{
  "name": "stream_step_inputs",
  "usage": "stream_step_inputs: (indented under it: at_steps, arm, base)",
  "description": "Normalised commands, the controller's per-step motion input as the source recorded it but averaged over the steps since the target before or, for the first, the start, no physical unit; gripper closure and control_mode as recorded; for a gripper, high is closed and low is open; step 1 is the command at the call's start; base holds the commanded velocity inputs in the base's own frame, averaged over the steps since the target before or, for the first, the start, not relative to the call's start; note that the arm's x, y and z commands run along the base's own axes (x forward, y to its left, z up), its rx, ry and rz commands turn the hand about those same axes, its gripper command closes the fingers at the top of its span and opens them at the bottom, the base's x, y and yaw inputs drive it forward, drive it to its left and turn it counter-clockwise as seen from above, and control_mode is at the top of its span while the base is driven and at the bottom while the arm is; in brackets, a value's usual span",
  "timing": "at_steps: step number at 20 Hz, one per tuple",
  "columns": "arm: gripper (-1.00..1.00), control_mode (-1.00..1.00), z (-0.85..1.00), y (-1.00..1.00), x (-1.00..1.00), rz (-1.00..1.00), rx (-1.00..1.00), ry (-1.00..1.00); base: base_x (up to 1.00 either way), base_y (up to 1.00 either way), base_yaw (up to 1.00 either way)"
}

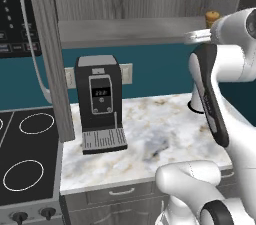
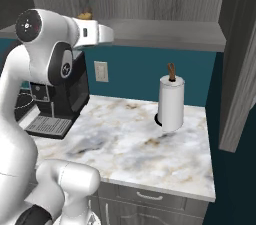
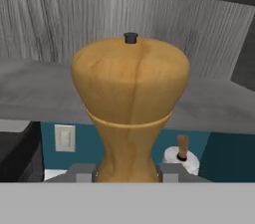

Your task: Take 2 condiments from the cabinet and move them on the counter near the stove.Make sure the condiments are lined up with each other, next to each other.

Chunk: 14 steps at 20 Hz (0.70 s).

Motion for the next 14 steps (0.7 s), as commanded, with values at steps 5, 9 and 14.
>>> stream_step_inputs:
  at_steps: [5,9,14]
  arm:
    - [1.0,-1.0,0.0,0.0,-0.77,0.02,0.0,-0.06]
    - [1.0,-1.0,0.0,0.12,-0.69,0.0,0.0,0.0]
    - [1.0,-1.0,0.0,0.03,-0.52,-0.02,0.04,0.0]
  base:
    - [0.0,0.0,0.0]
    - [0.0,0.0,0.0]
    - [0.0,0.0,0.0]
